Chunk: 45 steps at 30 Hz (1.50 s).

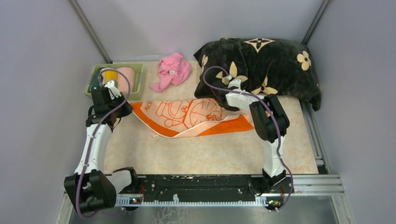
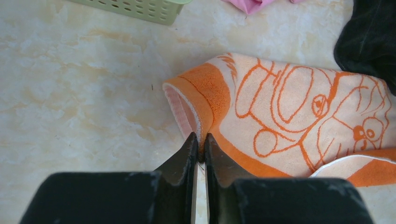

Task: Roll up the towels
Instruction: Pick up the towel at the center of the board, then flatten out the towel at the center of the board.

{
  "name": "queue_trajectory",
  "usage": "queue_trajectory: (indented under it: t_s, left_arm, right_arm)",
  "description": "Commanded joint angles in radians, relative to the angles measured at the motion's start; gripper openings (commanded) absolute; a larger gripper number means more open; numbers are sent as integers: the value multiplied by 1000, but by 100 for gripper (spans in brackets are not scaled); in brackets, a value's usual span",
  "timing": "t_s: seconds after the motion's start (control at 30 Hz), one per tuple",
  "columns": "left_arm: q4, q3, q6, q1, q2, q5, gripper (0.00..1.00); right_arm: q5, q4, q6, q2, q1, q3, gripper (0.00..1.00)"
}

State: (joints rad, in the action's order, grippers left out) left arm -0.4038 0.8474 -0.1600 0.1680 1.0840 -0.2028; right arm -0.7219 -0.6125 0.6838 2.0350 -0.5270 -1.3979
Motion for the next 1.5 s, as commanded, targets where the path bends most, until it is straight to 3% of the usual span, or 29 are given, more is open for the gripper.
queue_trajectory:
  t_s: [0.0,0.5,0.8,0.97,1.13,1.47]
  left_arm:
    - [2,1,1,-1,-7,-1,14]
    - [3,-3,-1,5,-18,24,13]
    - [14,-11,-12,7,-25,23,11]
    - [5,38,-65,8,-40,33,7]
    - [-40,200,-118,8,-63,25,2]
    - [-202,565,-116,11,-211,216,0]
  right_arm:
    - [-31,-22,2,-150,13,90,0]
    - [163,-74,-23,-764,111,457,0]
    - [251,-50,-5,-961,155,585,0]
    - [224,-46,-51,-996,184,459,0]
    - [155,-71,-132,-995,201,257,0]
    - [44,-116,-261,-1171,205,-22,0]
